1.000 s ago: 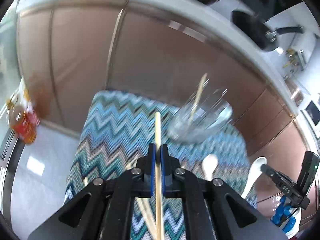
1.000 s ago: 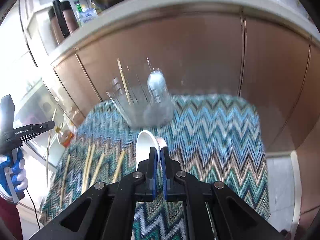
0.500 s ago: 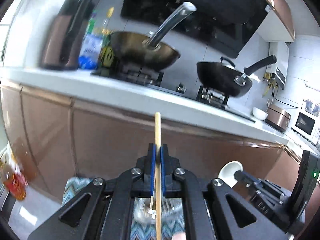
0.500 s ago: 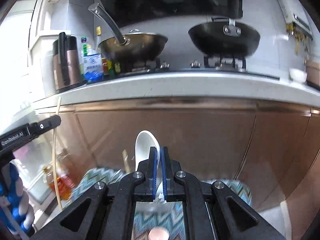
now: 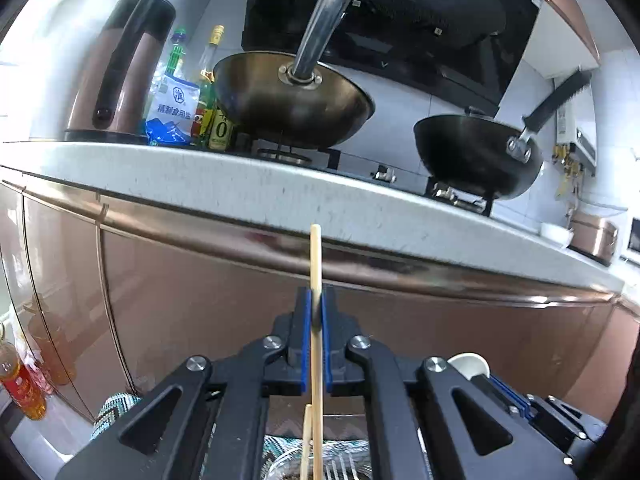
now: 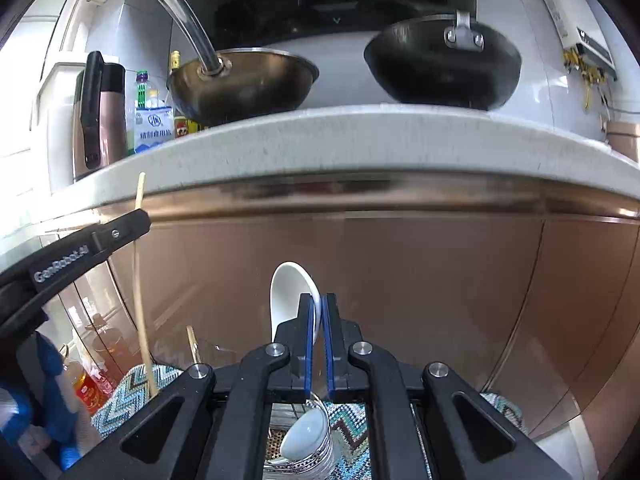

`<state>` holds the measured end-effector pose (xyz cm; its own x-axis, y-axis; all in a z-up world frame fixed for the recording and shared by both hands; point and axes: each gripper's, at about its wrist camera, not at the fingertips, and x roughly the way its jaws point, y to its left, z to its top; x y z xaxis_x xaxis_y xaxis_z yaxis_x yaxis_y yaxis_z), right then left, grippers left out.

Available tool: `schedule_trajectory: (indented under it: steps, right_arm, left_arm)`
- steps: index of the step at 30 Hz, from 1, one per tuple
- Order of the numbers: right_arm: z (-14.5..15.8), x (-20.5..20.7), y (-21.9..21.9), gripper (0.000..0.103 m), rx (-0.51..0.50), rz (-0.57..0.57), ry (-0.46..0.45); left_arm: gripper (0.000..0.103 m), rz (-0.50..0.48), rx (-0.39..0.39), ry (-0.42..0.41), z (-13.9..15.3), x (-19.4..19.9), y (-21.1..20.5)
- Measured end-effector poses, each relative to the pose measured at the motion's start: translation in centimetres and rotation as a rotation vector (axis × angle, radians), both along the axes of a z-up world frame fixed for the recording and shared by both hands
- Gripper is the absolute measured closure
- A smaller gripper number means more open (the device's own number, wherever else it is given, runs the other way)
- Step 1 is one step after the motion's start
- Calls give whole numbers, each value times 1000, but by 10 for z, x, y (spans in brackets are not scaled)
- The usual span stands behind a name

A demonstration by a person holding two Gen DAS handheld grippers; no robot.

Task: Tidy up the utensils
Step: 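Lift spoon and chopstick into the wire holder and open both tools, then withdraw both open tools up from the wire holder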

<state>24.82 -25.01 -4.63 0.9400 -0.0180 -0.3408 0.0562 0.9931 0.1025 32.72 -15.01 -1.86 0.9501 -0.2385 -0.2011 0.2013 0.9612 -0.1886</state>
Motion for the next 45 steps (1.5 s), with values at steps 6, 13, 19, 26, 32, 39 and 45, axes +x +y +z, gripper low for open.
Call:
schedule_trajectory:
  steps: [6, 13, 19, 26, 32, 39, 45]
  right_arm:
    - [-20, 1, 0, 93, 14, 28, 24]
    - [-11, -16, 0, 93, 18, 30, 17]
    - [17, -46, -2, 92, 18, 4, -6]
    - [51, -93, 7, 90, -4, 1, -41]
    - [76, -133, 16, 86, 7, 3, -60]
    - [97, -178, 26, 86, 14, 6, -84]
    - [102, -208, 33, 82, 4, 13, -93]
  left_arm:
    - [97, 29, 37, 10, -21, 0, -4]
    - [83, 22, 35, 16, -9, -19, 10]
    - [73, 38, 51, -28, 24, -57, 28]
    - [68, 51, 79, -60, 60, -110, 49]
    - [61, 80, 129, -78, 82, -164, 65]
    - [56, 132, 135, -98, 93, -215, 83]
    - [49, 173, 138, -123, 96, -248, 98]
